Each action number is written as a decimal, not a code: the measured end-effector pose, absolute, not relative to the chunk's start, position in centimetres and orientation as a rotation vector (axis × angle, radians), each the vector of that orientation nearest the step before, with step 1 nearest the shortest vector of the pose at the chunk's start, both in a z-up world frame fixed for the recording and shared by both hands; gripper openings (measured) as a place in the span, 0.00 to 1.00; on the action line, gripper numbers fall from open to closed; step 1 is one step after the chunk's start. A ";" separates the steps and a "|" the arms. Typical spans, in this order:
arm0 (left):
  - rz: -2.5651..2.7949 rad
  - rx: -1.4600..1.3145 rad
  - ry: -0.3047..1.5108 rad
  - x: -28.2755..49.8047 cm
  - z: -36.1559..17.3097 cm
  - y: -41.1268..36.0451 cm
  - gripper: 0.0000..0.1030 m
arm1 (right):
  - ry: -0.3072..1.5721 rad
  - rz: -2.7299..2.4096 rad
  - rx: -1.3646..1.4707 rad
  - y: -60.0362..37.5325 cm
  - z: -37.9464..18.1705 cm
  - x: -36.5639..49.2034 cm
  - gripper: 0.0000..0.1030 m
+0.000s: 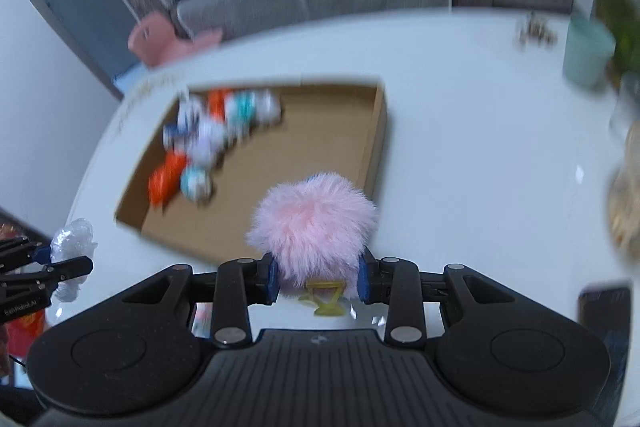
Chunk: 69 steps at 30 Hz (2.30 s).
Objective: Organize objects
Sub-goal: 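Carry the bubble-wrap bottle and pink pompom into the tray and open both grippers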
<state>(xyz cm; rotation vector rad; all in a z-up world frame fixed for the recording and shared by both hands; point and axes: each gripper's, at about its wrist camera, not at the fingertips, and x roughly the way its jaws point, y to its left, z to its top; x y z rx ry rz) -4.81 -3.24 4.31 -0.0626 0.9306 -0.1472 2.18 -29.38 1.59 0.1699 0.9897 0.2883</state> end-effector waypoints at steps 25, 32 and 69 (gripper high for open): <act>-0.349 0.117 0.876 12.6 -4.9 -10.4 0.36 | 0.849 0.563 -0.154 -25.4 -3.7 13.8 0.31; -0.364 0.161 0.879 13.7 -6.5 -11.6 0.36 | 0.889 0.568 -0.214 -24.4 -5.3 13.4 0.31; -0.311 0.079 0.918 13.9 -5.7 -10.1 0.84 | 0.933 0.528 -0.289 -25.8 -2.8 11.0 0.58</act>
